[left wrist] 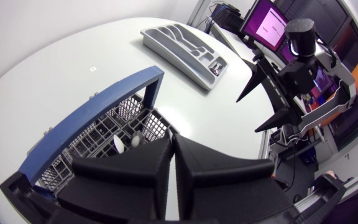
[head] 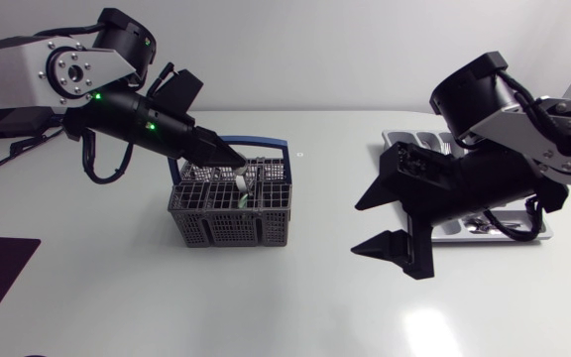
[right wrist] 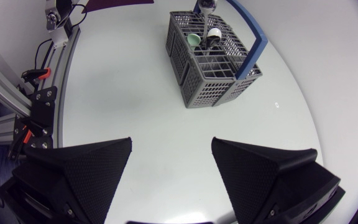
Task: Unload the cutlery basket into the drawer organizer.
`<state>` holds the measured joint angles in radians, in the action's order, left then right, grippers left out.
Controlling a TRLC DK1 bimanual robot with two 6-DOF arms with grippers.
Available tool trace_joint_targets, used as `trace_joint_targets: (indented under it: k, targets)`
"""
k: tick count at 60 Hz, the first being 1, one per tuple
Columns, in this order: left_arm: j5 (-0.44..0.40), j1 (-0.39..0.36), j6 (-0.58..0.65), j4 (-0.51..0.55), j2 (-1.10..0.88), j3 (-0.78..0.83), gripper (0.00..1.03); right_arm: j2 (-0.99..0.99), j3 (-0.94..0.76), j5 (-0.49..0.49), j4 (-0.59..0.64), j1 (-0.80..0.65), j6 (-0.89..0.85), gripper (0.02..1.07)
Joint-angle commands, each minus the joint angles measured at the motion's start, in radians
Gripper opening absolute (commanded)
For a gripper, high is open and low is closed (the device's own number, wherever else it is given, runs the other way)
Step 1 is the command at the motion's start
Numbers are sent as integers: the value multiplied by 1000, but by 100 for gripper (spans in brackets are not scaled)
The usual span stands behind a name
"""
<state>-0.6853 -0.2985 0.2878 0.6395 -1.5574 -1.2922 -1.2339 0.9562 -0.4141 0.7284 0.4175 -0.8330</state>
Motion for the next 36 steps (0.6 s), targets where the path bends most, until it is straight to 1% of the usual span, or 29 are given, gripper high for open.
trace_joint_targets:
  k: [1, 12, 19, 28, 36]
  targets:
    - [-46, 15, -22, 17, 22, -48, 4, 17, -28, 8, -4, 6, 25, 94]
    - [-56, 35, -36, 31, 68, -61, 4, 33, -30, 6, -12, 6, 29, 94]
    - [-60, 48, -36, 68, 118, -65, 4, 40, -33, 6, -15, 6, 29, 94]
    - [-62, 45, -52, 71, 197, -44, 4, 54, -33, -2, -34, 15, 49, 94]
    - [-62, 19, -55, 61, 276, -9, 4, 86, -36, -2, -58, 35, 77, 94]
